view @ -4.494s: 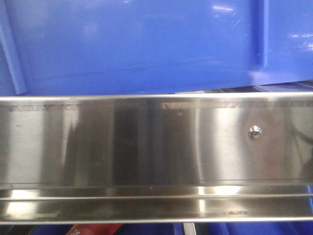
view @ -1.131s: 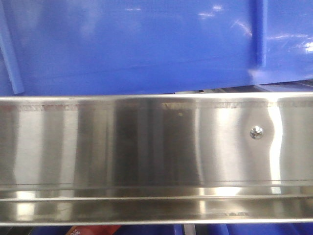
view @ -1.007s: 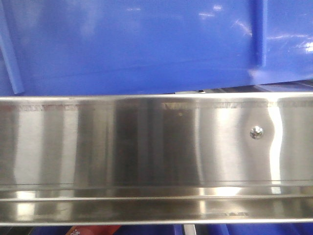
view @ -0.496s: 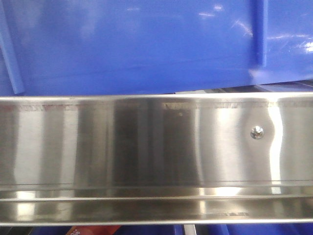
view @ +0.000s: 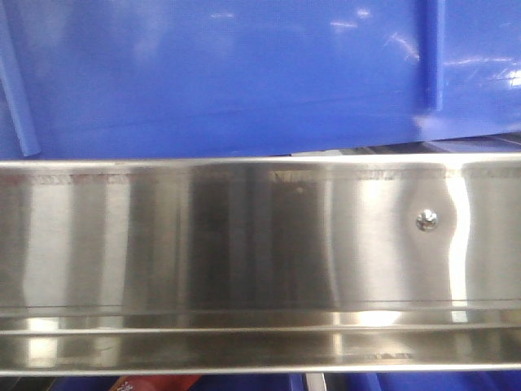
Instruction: Move blue bin to conveyor side
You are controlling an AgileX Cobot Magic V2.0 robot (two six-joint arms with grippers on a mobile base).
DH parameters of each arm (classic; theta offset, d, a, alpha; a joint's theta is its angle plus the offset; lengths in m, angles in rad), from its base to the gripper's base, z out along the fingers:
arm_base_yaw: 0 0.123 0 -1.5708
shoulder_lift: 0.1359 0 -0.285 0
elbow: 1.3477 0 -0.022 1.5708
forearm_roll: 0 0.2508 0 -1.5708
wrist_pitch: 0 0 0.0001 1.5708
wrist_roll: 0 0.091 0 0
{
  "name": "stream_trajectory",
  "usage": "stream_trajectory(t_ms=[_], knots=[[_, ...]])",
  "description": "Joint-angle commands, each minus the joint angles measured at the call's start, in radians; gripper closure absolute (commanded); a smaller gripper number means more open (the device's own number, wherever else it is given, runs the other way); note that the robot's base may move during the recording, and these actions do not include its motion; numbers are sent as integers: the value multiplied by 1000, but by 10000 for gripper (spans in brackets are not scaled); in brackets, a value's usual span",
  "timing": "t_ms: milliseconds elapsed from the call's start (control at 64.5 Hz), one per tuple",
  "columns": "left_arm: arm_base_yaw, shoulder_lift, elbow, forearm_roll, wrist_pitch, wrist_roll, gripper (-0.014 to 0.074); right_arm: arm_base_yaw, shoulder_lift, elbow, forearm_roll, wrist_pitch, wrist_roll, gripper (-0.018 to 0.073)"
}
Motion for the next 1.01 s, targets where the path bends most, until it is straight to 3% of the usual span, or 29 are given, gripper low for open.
stream_trajectory(t_ms=[0, 186, 992], knots=[[-4, -2, -9, -9, -5, -7, 585, 24, -3, -4, -25, -12, -6, 179], [-4, -2, -9, -9, -5, -7, 585, 31, -3, -4, -65, -12, 21, 179], [-4, -2, -9, -9, 10, -7, 585, 31, 19, -4, -69, -12, 45, 179]])
